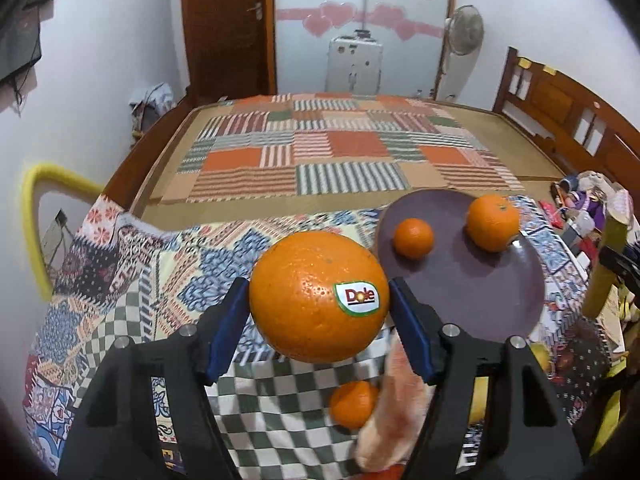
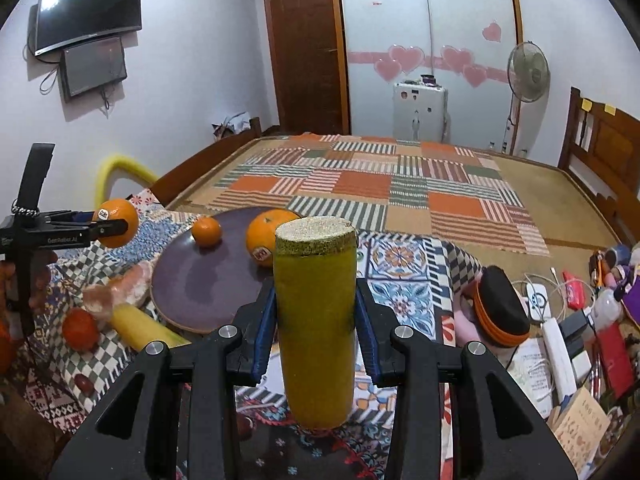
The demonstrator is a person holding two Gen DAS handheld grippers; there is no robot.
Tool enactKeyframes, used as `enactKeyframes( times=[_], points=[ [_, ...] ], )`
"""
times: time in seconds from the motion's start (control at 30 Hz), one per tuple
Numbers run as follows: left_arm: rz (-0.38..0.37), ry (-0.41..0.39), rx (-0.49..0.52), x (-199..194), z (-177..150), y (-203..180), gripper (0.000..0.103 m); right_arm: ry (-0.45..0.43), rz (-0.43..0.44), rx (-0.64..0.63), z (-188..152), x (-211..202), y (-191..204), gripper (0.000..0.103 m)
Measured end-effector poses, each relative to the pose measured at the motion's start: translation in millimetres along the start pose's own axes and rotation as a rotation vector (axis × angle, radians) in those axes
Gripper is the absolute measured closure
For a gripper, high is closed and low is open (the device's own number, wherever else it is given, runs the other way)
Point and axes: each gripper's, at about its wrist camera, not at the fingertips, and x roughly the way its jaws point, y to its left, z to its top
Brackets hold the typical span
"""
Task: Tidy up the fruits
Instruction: 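Place the Dole orange on the plate while the right tool stands the yellow roll upright there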
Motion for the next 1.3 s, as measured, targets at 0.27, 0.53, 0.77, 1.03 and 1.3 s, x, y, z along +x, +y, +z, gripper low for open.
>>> enactKeyframes(
  times=[0.27, 0.53, 0.77, 1.03, 1.3],
  points=[
    [-0.058, -0.008, 0.068, -1.8, 4.6, -32.2, 0.034, -0.019, 0.034, -0.025, 12.9, 7.6, 14.6, 0.069],
    [-0.089, 0.041, 0.124, 18.6, 4.8, -52.4, 0.034, -0.018, 0.068, -0.055, 22.5, 22.6, 29.7, 0.069],
    [-0.105, 0.066, 0.151, 30.2, 1.9, -60.3, 0.034, 0.009, 0.109, -0.071, 25.4, 42.3, 42.3, 0.069],
    [-0.143, 0.100, 0.172, 40.9, 5.5, -66.1, 0.034, 0.055, 0.128, -0.078, 31.0, 59.2, 48.2, 0.069],
    [-0.138, 0.143, 0.184, 48.6, 7.9, -68.5, 0.034, 0.098, 0.128, -0.096, 36.7, 79.4, 58.6, 0.069]
  ],
)
